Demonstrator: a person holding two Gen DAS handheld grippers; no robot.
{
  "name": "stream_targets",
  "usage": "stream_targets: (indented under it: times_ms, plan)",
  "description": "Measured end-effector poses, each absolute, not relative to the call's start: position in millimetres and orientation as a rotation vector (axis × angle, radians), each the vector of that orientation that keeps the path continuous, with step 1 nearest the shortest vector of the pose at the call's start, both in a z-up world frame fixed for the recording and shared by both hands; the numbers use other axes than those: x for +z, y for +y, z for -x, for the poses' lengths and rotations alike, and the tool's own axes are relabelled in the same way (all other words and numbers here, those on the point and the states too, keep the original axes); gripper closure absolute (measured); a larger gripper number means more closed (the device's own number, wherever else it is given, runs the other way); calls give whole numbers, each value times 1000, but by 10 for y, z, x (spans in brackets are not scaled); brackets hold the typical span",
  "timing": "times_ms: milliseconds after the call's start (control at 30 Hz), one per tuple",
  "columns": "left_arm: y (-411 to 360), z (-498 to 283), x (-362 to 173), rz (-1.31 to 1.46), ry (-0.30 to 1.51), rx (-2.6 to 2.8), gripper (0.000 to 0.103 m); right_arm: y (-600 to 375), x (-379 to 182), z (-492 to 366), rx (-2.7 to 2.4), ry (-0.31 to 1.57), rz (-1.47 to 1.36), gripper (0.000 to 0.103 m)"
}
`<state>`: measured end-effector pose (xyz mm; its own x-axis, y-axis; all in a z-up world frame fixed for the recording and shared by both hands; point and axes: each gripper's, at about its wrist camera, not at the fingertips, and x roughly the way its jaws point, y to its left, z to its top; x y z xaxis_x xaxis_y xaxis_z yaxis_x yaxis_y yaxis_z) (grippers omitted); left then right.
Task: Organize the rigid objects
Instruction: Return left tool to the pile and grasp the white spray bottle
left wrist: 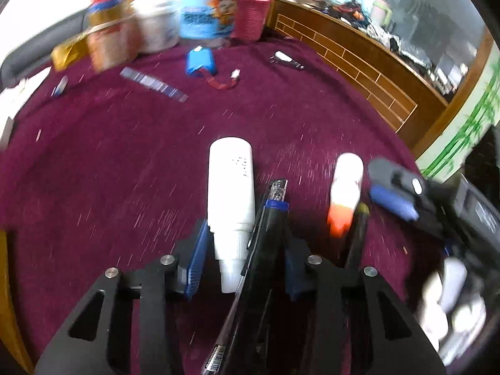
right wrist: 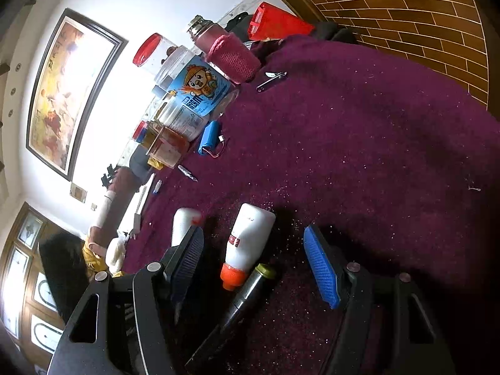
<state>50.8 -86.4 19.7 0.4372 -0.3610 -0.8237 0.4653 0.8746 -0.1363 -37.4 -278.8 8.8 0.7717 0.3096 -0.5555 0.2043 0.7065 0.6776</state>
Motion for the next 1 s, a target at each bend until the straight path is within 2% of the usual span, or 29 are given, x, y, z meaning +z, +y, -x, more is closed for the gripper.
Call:
stream_targets:
  times_ms: [133, 300, 567, 767, 1000]
  plan:
    - [-477, -240, 219, -36, 1024, -525, 66, -2774, 91, 379, 62, 709, -791, 41]
    - [-125, 23, 382, 28, 980, -523, 63, -2761, 98, 373, 59, 709, -780, 41]
    - [61, 148, 351, -57, 940, -433, 63, -2728, 104, 375, 52, 708, -750, 41]
    - [-30, 15, 360, -70, 913, -436, 63, -2705, 110, 377, 46, 710, -735, 41]
    - [-531, -351, 179, -215, 914, -475, 63, -2681, 126, 366, 44, 712, -711, 38]
